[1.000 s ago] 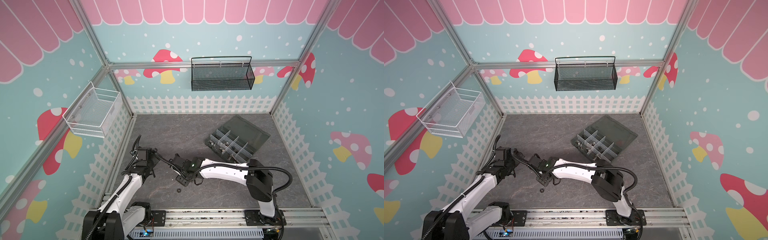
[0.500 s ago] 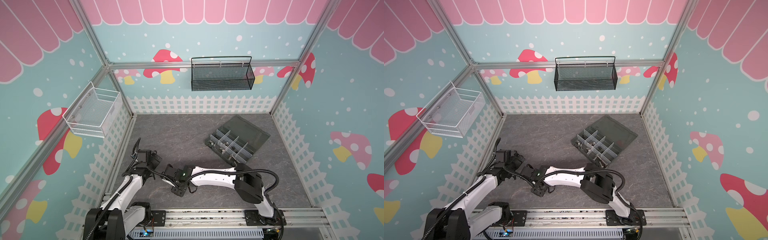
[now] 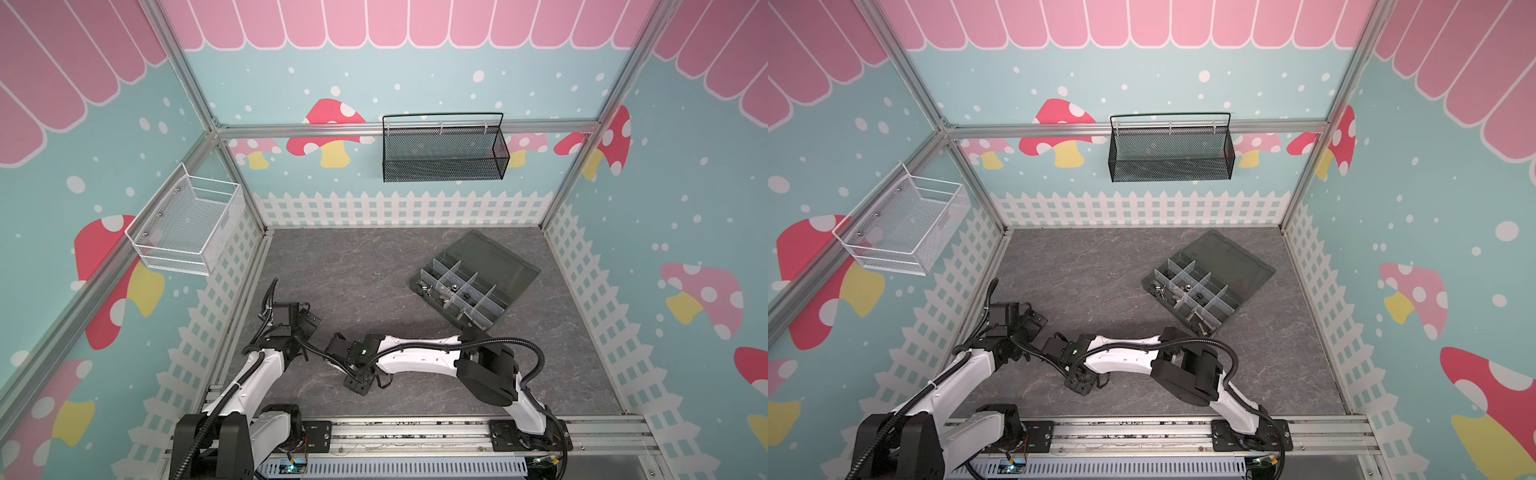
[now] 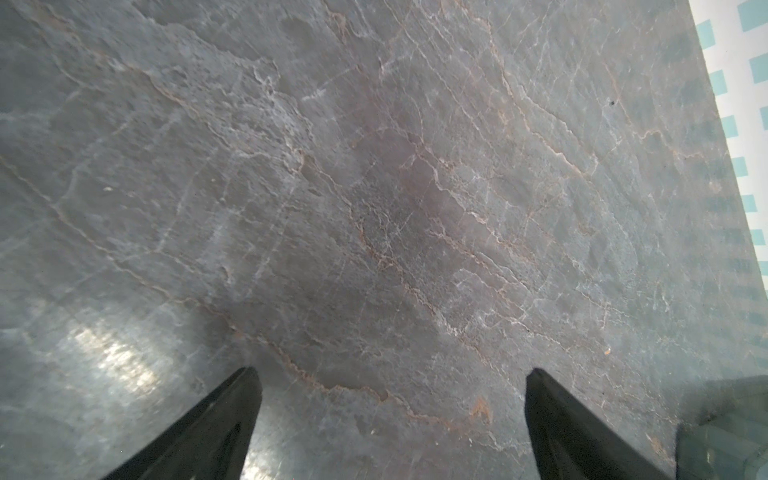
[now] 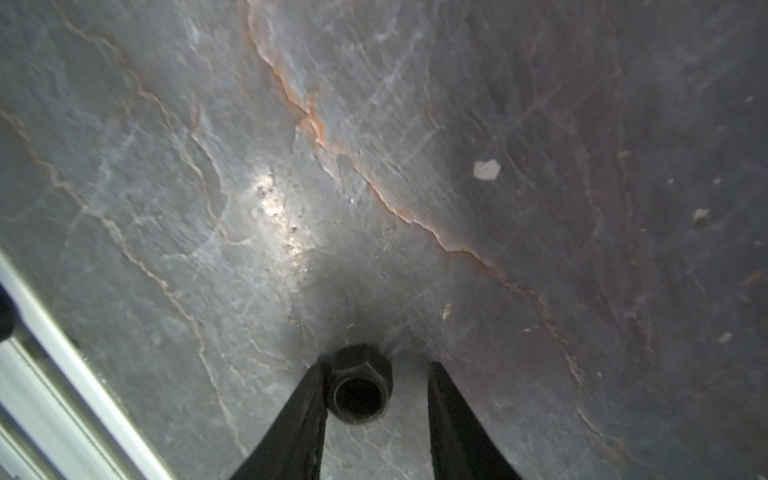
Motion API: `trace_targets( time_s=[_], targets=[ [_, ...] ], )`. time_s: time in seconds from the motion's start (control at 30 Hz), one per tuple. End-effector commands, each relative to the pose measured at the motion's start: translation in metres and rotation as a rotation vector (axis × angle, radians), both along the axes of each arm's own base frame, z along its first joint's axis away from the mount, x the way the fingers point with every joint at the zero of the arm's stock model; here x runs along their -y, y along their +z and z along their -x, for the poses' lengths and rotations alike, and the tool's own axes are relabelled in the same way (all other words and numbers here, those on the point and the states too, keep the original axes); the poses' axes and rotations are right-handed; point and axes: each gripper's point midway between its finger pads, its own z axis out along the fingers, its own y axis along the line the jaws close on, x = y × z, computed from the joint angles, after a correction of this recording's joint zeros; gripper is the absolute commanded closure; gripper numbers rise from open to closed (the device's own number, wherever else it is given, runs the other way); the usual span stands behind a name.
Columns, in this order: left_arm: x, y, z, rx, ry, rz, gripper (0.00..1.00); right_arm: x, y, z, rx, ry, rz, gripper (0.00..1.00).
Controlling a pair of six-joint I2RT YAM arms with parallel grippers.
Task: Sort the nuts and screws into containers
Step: 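Close the right gripper on the last black hex nut, then lift and carry the black nut with the right gripper to the box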
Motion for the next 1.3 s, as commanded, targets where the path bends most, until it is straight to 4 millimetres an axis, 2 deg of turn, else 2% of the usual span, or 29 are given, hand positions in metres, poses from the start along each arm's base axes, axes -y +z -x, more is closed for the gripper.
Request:
trace_targets(
  time_s=[0.0, 0.4, 0.67, 0.87, 1.0, 1.27],
  targets=[
    [-0.003, -0.002, 0.001, 0.004, 0.006, -0.001, 0.0, 0.008, -0.017, 0.001, 0.021, 0.001, 0.071, 0.61],
    [-0.004, 0.0, 0.002, 0.013, 0.002, -0.003, 0.0, 0.02, -0.031, -0.003, 0.04, -0.025, 0.113, 0.69],
    [-0.007, 0.002, 0.003, 0.02, 0.011, -0.015, 0.0, 0.032, -0.031, -0.006, 0.026, -0.075, 0.117, 0.84],
    [-0.009, 0.006, 0.002, 0.035, 0.011, -0.023, 0.0, 0.049, -0.018, -0.024, 0.004, -0.188, 0.067, 0.93],
    [-0.009, 0.005, 0.003, 0.033, 0.009, -0.023, 0.0, 0.068, -0.012, -0.042, 0.014, -0.286, 0.056, 1.0],
    [-0.009, 0.003, 0.005, 0.026, 0.007, -0.02, 0.0, 0.105, -0.01, -0.07, -0.047, -0.465, 0.014, 1.0]
  ],
)
